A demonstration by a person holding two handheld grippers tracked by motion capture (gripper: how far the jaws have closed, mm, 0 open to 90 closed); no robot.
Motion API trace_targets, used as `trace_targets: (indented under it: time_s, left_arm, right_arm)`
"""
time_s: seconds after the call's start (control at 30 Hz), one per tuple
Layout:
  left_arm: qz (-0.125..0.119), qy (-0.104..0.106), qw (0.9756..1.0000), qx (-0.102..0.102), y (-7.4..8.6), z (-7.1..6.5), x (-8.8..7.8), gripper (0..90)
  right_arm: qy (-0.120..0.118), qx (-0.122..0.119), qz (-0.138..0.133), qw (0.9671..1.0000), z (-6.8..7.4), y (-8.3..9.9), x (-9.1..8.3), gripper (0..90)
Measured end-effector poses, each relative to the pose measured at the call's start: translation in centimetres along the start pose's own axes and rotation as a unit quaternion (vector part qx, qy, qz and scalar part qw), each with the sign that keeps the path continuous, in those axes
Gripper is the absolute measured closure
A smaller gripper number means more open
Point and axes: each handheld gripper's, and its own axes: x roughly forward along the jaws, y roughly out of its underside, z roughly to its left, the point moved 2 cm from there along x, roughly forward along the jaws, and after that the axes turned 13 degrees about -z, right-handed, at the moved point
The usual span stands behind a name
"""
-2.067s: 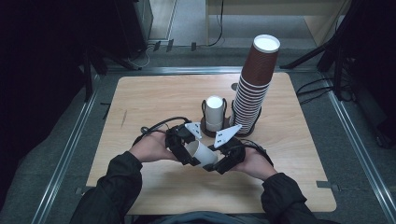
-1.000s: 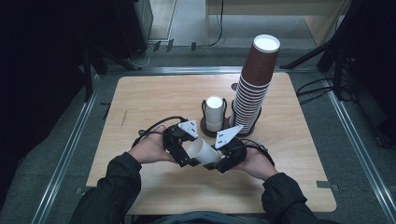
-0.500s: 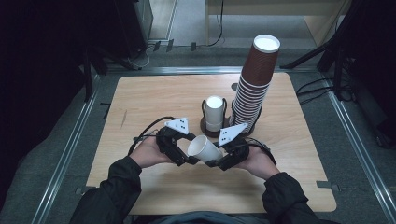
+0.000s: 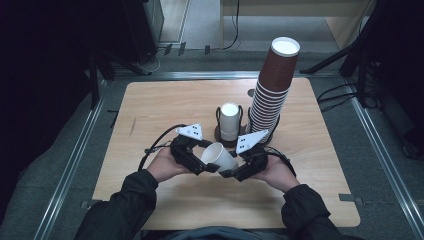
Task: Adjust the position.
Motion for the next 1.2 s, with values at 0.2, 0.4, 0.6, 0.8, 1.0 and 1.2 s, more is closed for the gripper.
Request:
trace_targets:
  time_s: [0.2,0.4,0.6,0.8,1.0,1.2]
  left_arm:
    - [-0.006,-0.005,1.0,-0.002,-0.2,-0.3,0.4,16.3]
    - [-0.005,-0.003,0.9999,-0.015,-0.2,-0.1,0.3,24.7]
    - [0.0,-0.001,1.0,-0.007,-0.3,-0.2,0.2,27.0]
    - [0.005,0.001,1.0,-0.005,-0.5,-0.3,0.0,27.8]
    - [0.008,-0.008,0.9999,-0.001,-0.7,-0.1,-0.6,27.6]
    - [0.016,-0.026,0.9995,0.002,-0.8,0.4,-1.6,27.2]
  right_arm:
    - [-0.004,0.006,-0.008,0.9999,0.0,-0.1,0.0,34.0]
    - [-0.006,0.004,-0.006,1.0,-0.1,0.0,0.1,34.3]
    - [-0.006,0.003,-0.008,0.9999,-0.1,0.0,0.1,33.2]
    - [-0.001,0.013,-0.014,0.9998,0.0,-0.2,0.2,24.8]
    - [0.001,0.02,-0.001,0.9998,-0.2,0.0,0.1,22.5]
    - [0.006,0.027,0.008,0.9996,-0.2,0.2,-0.3,22.4]
